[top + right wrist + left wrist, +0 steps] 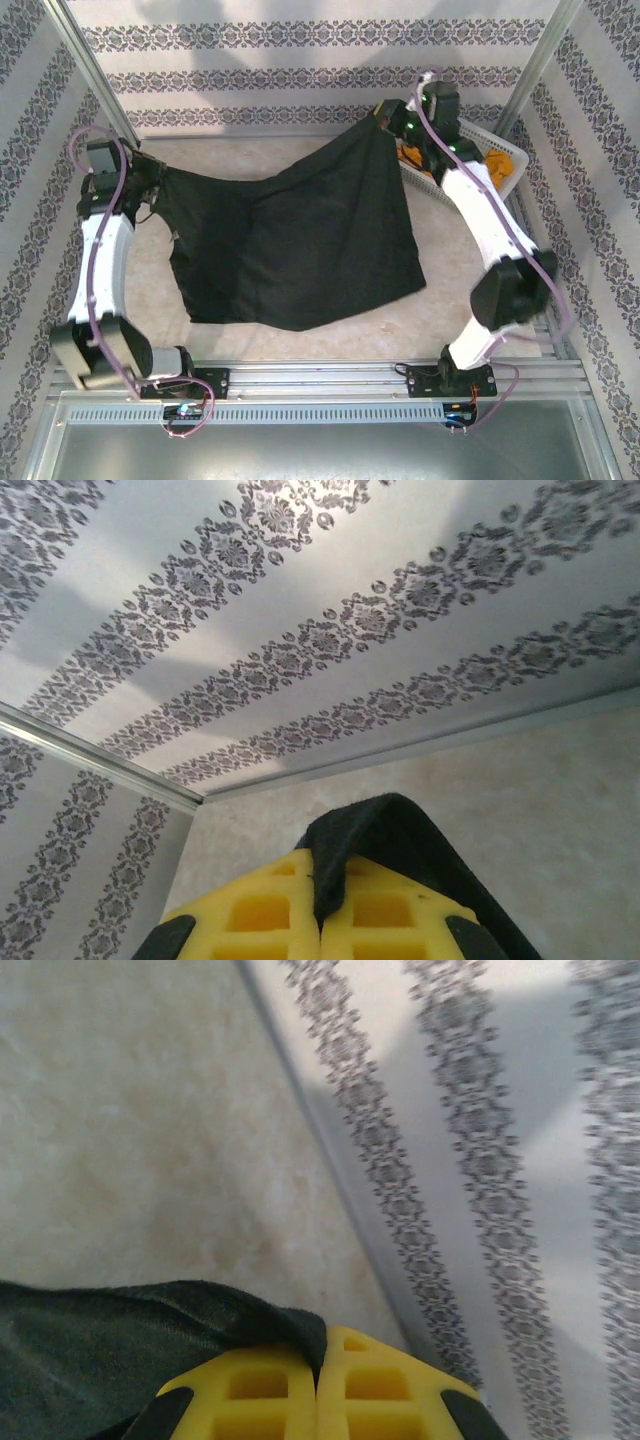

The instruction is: Fold and stack the t-shirts

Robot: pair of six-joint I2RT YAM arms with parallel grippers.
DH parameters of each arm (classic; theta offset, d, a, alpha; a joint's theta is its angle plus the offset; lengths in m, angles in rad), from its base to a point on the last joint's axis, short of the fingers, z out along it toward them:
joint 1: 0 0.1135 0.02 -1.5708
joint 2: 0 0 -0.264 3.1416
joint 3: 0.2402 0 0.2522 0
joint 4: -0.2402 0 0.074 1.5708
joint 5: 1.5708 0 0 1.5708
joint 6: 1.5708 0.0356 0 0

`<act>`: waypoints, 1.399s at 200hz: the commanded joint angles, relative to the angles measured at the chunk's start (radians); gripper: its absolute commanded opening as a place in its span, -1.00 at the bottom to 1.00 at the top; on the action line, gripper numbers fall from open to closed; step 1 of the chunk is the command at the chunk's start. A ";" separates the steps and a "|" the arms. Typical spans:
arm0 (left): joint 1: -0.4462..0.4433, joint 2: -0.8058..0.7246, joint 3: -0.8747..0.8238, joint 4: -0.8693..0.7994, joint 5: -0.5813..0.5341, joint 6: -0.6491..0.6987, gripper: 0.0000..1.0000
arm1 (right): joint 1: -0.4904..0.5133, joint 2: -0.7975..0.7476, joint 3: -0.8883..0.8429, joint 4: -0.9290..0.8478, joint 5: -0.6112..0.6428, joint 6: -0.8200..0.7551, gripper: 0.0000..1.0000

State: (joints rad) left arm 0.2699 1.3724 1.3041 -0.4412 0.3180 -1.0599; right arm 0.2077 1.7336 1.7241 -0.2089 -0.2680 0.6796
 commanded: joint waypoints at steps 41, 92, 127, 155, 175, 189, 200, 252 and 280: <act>0.084 0.302 0.500 0.229 0.176 -0.097 -1.00 | -0.032 0.388 0.816 -0.055 -0.066 0.065 -1.00; 0.159 0.319 0.984 -0.049 0.122 -0.028 -1.00 | -0.110 0.360 0.977 -0.123 -0.026 0.099 -1.00; 0.160 0.068 0.580 -0.105 0.101 -0.011 -0.97 | -0.111 0.074 0.462 -0.067 -0.001 0.044 -1.00; 0.158 -0.180 0.041 -0.055 0.048 -0.053 -0.79 | -0.078 -0.197 -0.094 -0.007 0.123 0.047 -1.00; 0.154 -0.256 -0.204 -0.091 0.024 -0.008 -0.61 | -0.045 -0.316 -0.448 0.007 0.172 0.081 -0.87; 0.152 -0.286 -0.319 -0.131 -0.014 0.031 -0.22 | -0.024 -0.351 -0.611 -0.016 0.187 0.106 -0.26; 0.147 -0.296 -0.381 -0.156 -0.035 0.062 0.04 | -0.021 -0.364 -0.689 -0.051 0.193 0.116 0.01; 0.053 -0.348 -0.524 -0.246 -0.056 0.077 0.11 | 0.015 -0.353 -0.726 -0.189 0.220 0.027 0.20; 0.000 -0.342 -0.577 -0.211 -0.025 0.036 -0.02 | 0.071 -0.291 -0.688 -0.152 0.212 0.004 0.08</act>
State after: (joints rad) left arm 0.3069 1.0252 0.7692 -0.6441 0.2840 -1.0145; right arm 0.2348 1.4040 0.9810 -0.3763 -0.0708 0.7242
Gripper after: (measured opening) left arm 0.517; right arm 0.565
